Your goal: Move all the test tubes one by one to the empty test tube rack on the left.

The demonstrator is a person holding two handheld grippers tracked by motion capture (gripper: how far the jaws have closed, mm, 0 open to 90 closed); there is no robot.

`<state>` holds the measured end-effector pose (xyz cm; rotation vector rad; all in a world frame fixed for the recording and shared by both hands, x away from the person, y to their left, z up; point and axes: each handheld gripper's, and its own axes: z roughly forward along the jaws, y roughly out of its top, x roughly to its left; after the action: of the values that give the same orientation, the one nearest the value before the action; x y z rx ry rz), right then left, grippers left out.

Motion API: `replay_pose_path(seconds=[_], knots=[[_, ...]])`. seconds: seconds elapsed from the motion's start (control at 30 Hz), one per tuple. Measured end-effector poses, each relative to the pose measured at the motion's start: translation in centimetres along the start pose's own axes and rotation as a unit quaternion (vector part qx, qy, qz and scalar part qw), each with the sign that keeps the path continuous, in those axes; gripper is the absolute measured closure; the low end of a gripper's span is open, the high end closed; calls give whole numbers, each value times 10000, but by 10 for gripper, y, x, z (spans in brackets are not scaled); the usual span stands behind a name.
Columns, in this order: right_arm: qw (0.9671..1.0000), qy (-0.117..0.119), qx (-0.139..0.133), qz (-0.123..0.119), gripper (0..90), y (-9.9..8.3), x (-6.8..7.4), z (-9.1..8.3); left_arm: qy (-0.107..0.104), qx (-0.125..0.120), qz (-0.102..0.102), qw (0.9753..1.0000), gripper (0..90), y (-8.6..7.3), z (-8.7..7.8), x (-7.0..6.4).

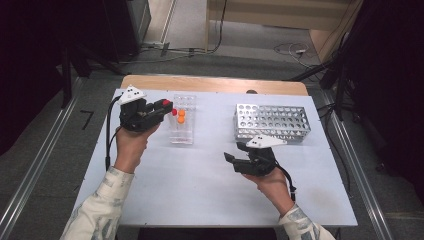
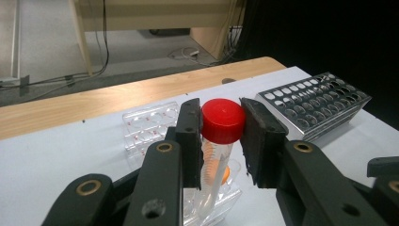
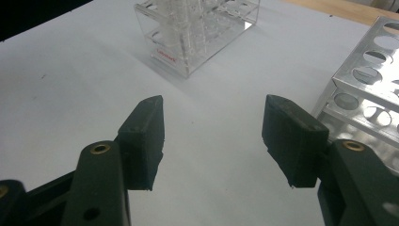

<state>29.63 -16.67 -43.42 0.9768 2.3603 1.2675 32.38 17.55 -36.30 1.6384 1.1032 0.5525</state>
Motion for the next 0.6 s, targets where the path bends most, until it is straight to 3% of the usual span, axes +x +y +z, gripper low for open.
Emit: replay_pose_path(seconds=[0.6], knots=[[10000, 2, 24, -3, 376, 0, 0, 1, 206, 12, 93, 9997, 705, -2, 12, 2]])
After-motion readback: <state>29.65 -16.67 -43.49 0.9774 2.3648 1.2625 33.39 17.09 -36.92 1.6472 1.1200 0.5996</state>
